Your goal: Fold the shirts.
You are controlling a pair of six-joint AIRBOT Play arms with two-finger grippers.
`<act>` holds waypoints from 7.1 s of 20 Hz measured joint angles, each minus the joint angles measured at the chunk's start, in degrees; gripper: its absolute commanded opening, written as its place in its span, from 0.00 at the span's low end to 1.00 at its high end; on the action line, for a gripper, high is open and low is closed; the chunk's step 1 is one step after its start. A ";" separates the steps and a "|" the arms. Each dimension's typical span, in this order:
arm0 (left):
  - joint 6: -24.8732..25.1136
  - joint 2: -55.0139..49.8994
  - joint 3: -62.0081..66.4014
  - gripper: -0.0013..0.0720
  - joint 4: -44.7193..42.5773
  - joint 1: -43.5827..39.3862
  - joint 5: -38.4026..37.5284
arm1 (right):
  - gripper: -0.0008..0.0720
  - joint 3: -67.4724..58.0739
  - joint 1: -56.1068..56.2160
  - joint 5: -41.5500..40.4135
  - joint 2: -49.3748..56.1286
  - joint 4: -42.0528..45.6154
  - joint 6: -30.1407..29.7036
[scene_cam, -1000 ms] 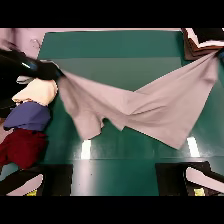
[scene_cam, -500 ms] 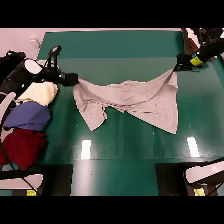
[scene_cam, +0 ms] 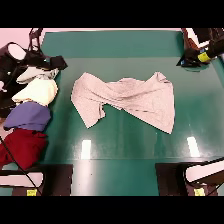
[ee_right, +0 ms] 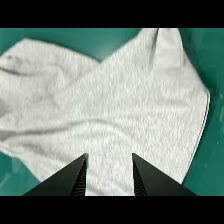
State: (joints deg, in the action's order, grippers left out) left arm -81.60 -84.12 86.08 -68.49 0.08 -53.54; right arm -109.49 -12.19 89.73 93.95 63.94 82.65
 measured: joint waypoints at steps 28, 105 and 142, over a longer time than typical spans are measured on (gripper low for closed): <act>4.35 -1.99 -13.77 0.05 14.78 0.02 -2.49 | 0.67 50.07 -11.50 -2.29 -21.84 -0.68 -3.69; 3.87 -5.22 -9.62 0.73 10.05 2.97 -16.74 | 0.44 30.93 0.07 -8.90 -8.02 8.28 1.38; 8.28 38.80 -62.82 0.05 23.39 3.08 -9.42 | 0.71 42.56 -9.33 1.05 -27.52 10.01 -1.73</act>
State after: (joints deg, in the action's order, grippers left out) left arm -73.32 -45.32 23.27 -45.10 3.16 -62.96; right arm -66.94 -21.52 90.78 66.43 73.95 80.93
